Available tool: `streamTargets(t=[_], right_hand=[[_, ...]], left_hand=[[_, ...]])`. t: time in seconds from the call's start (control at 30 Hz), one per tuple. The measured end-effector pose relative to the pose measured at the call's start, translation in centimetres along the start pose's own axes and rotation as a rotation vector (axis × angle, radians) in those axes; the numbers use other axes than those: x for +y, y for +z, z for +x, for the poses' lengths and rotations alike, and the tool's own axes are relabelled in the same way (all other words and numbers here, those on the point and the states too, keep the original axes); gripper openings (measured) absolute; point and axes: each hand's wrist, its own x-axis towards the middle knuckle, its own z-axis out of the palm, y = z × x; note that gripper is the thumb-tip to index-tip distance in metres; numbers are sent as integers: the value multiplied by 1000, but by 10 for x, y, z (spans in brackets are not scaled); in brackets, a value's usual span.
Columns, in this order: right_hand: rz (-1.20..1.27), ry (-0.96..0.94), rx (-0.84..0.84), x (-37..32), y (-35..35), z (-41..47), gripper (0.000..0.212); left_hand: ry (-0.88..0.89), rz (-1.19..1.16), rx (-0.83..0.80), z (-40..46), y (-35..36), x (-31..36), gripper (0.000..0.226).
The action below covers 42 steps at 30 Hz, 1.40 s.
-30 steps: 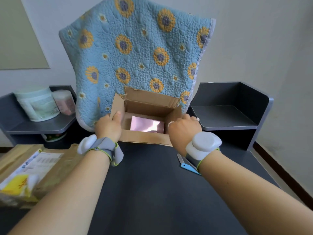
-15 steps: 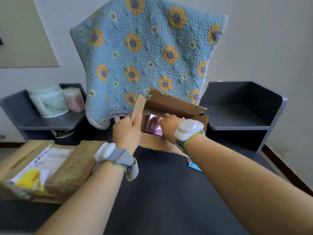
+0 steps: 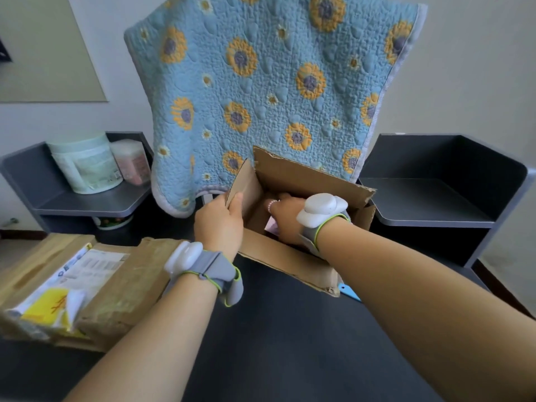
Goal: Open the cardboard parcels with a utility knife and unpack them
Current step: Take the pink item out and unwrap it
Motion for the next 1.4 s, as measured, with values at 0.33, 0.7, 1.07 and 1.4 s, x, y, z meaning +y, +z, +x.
streamTargets(t=[0.33, 0.7, 1.07, 1.4], right_hand=[[289, -202, 266, 5, -26, -4, 54], [1205, -90, 779, 6, -49, -25, 68], [2063, 217, 934, 30, -51, -42, 36], [2309, 247, 718, 12, -18, -73, 11]], left_hand=[[-66, 55, 7, 25, -9, 6, 41], [-346, -16, -86, 49, -14, -5, 45], [-413, -368, -20, 51, -4, -1, 38], [90, -595, 34, -26, 6, 52, 34]])
